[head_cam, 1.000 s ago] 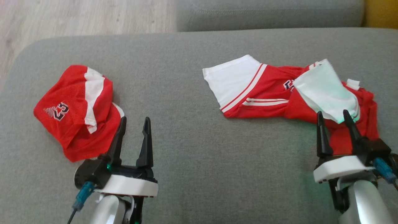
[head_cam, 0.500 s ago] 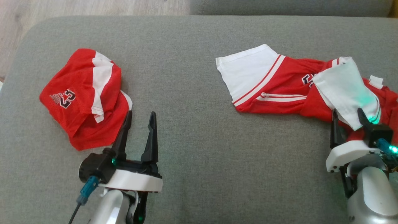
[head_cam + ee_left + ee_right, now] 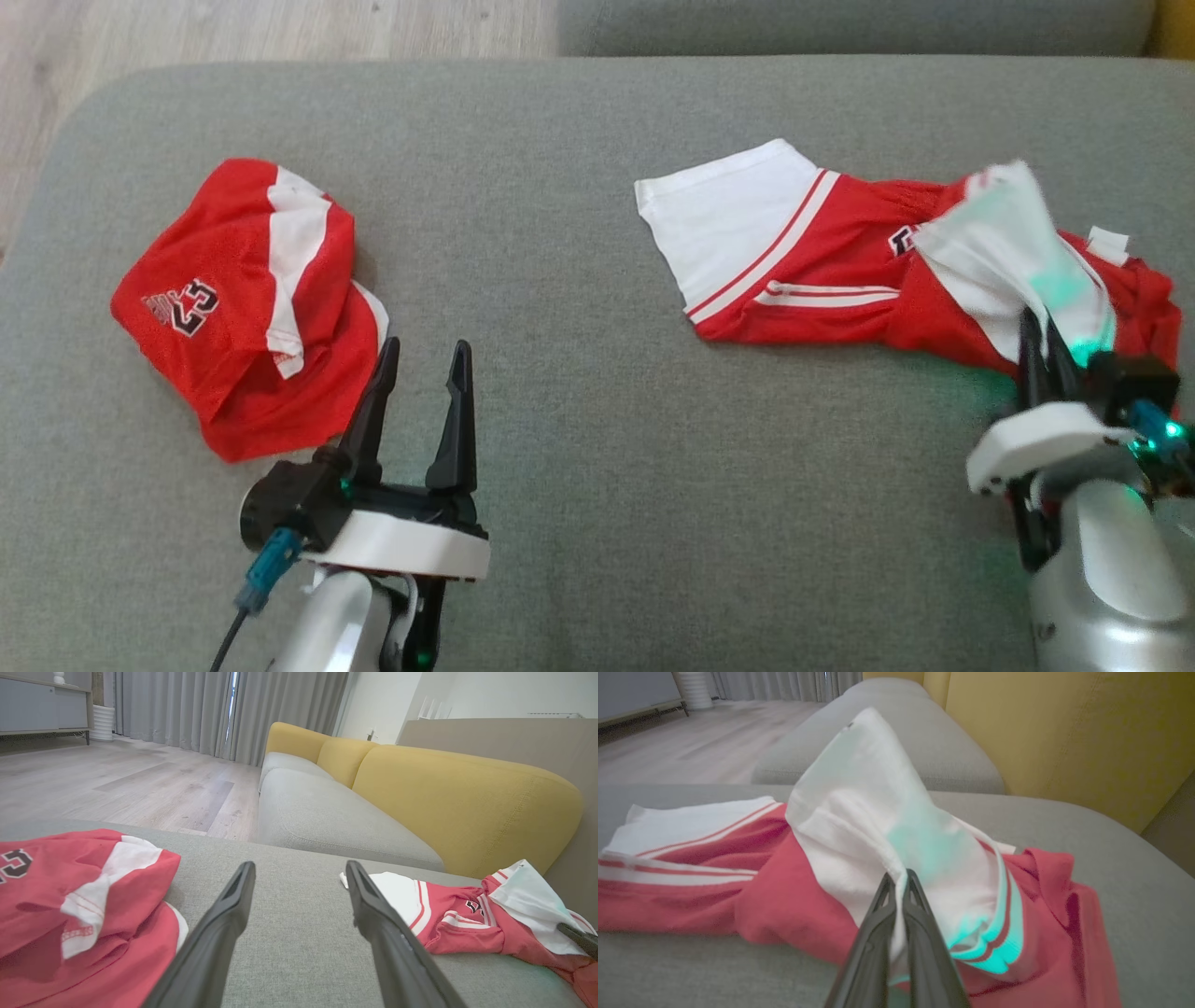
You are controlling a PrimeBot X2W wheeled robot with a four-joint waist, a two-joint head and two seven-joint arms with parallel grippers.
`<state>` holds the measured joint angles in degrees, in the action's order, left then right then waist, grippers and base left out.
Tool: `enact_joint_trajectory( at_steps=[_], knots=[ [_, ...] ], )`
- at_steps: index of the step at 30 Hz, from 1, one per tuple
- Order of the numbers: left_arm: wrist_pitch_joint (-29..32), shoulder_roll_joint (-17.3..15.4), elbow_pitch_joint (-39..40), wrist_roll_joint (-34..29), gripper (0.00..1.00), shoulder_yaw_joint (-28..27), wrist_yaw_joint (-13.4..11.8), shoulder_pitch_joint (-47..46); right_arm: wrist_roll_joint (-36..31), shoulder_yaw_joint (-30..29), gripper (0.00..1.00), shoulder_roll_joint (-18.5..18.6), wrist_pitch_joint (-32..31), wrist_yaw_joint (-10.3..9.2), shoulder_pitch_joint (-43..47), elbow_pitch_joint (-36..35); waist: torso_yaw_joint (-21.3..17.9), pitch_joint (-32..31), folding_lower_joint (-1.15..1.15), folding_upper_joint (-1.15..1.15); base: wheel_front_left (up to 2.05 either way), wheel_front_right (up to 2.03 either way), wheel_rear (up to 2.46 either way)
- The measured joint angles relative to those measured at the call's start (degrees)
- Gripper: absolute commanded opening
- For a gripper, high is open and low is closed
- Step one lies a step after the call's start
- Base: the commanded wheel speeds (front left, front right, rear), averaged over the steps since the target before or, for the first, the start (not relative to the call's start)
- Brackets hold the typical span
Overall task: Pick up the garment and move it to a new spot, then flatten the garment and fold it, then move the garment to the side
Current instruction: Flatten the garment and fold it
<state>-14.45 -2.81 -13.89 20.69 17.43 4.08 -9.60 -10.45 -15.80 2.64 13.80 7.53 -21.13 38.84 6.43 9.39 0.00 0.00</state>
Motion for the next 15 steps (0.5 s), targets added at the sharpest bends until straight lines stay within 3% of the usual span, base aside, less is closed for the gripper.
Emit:
enact_joint_trajectory(
  at_steps=[5, 15],
  knots=[
    [0.0, 0.0, -0.24, 0.0, 1.0, -0.05, 0.0, 0.07, 9.42, 7.87, 0.0, 0.03, 0.51, 0.0, -0.85, -4.78, -0.34, -1.72, 0.0, 0.0, 0.0, 0.0, 0.0],
    [0.0, 0.0, -0.21, -0.02, 1.0, -0.84, -0.03, 0.92, 24.83, 30.37, 0.0, 0.2, 0.44, 0.0, -0.2, -17.51, 0.98, -5.16, -0.01, 0.0, 0.0, 0.0, 0.0]
  ],
)
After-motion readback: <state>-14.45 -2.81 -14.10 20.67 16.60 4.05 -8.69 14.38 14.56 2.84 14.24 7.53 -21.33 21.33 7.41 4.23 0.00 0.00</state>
